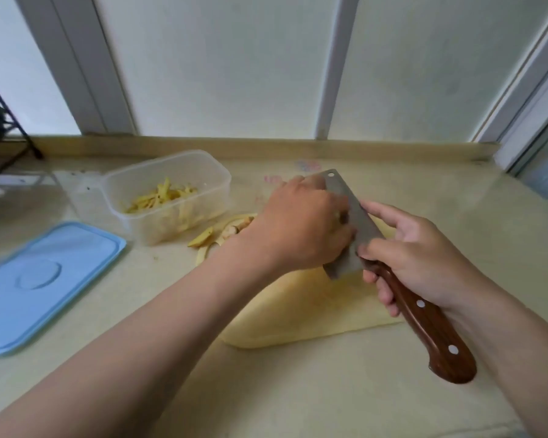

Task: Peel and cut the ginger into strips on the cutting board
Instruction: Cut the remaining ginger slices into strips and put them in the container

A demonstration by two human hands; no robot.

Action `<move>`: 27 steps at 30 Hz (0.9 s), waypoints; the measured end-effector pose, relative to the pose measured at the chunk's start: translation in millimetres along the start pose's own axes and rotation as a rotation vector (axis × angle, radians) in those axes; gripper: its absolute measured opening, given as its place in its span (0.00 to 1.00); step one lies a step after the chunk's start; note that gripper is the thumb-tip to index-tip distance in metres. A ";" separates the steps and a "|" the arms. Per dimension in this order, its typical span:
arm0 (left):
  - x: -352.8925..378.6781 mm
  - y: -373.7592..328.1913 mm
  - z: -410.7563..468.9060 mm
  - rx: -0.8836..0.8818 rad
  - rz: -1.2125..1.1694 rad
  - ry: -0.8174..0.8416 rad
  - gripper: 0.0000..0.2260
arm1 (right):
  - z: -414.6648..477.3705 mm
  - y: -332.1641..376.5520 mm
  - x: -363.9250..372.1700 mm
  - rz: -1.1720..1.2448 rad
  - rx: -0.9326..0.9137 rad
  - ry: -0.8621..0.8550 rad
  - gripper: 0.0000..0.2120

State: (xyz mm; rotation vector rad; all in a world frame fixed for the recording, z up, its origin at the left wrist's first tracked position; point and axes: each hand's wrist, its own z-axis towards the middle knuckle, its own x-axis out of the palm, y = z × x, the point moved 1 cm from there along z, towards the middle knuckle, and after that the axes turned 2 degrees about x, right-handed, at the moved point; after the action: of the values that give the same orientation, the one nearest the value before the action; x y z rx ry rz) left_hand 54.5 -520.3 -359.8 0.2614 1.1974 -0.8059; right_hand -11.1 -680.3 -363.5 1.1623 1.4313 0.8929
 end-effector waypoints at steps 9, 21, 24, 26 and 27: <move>-72.1 60.8 -5.1 -0.081 0.202 0.022 0.12 | 40.3 63.1 71.2 0.026 -0.140 0.108 0.28; -94.0 166.4 -55.9 -0.563 0.235 0.013 0.15 | 61.5 85.1 119.5 -0.018 -0.131 0.206 0.22; -96.1 176.7 -60.6 -0.613 0.188 -0.006 0.15 | 58.0 81.3 101.2 -0.061 -0.126 0.169 0.24; -95.3 175.3 -59.7 -0.595 0.155 -0.028 0.13 | 56.1 76.6 89.2 -0.091 -0.114 0.143 0.25; -94.7 170.7 -59.4 -0.564 0.146 -0.038 0.13 | 54.7 74.3 83.7 -0.103 -0.111 0.128 0.26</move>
State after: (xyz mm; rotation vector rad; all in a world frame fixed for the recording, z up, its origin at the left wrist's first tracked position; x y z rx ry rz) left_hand 114.5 -326.8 -335.2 -0.1293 1.3029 -0.3214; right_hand 57.7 -584.0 -324.8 0.9548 1.5107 0.9755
